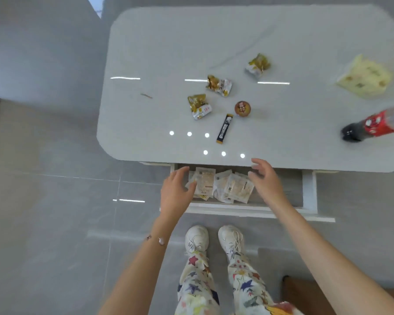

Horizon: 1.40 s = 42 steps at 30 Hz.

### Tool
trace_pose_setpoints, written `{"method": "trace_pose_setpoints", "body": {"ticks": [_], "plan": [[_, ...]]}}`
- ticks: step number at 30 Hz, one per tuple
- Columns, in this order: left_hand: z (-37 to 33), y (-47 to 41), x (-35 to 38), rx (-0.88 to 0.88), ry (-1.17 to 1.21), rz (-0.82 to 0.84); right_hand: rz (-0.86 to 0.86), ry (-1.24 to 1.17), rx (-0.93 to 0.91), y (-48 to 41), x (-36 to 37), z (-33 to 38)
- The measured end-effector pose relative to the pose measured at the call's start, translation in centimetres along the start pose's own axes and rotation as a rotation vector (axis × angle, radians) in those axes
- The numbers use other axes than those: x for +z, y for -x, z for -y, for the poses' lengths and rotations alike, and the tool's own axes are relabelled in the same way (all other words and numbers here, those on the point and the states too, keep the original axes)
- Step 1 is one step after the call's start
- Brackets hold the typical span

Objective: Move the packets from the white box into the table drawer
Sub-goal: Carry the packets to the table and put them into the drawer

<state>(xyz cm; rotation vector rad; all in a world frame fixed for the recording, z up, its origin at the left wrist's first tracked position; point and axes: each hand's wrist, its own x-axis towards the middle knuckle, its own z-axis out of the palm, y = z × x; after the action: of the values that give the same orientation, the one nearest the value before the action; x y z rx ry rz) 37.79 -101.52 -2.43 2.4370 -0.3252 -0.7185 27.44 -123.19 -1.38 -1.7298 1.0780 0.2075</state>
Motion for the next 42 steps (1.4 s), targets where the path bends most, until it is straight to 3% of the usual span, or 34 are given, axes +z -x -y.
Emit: {"method": "trace_pose_setpoints", "body": {"ticks": [4,7,11,16,22,32,42], "plan": [[-5.3,5.0,-7.4,0.118,-0.171,-0.127,0.071,0.362,-0.305,5.5,-3.9,9.1],[-7.9,9.1,-12.1,0.106,-0.25,-0.216,0.073,0.71,-0.534,9.5,-5.4,14.4],[-7.7,14.7,-17.1,0.068,-0.339,-0.337,0.12,0.933,-0.73,14.3,-4.6,18.6],[-3.1,22.4,-21.9,-0.01,-0.394,-0.501,0.247,1.064,-0.939,20.2,0.6,22.8],[5.6,33.0,-26.3,-0.285,-0.379,-0.658,0.397,1.163,-1.22,28.9,11.0,26.3],[21.2,48.9,-30.8,-0.66,-0.205,-0.779,0.586,1.293,-1.467,43.7,30.2,27.6],[31.2,58.4,-33.1,-0.911,-0.074,-0.892,0.757,1.391,-1.673,55.0,45.2,27.4]]}}
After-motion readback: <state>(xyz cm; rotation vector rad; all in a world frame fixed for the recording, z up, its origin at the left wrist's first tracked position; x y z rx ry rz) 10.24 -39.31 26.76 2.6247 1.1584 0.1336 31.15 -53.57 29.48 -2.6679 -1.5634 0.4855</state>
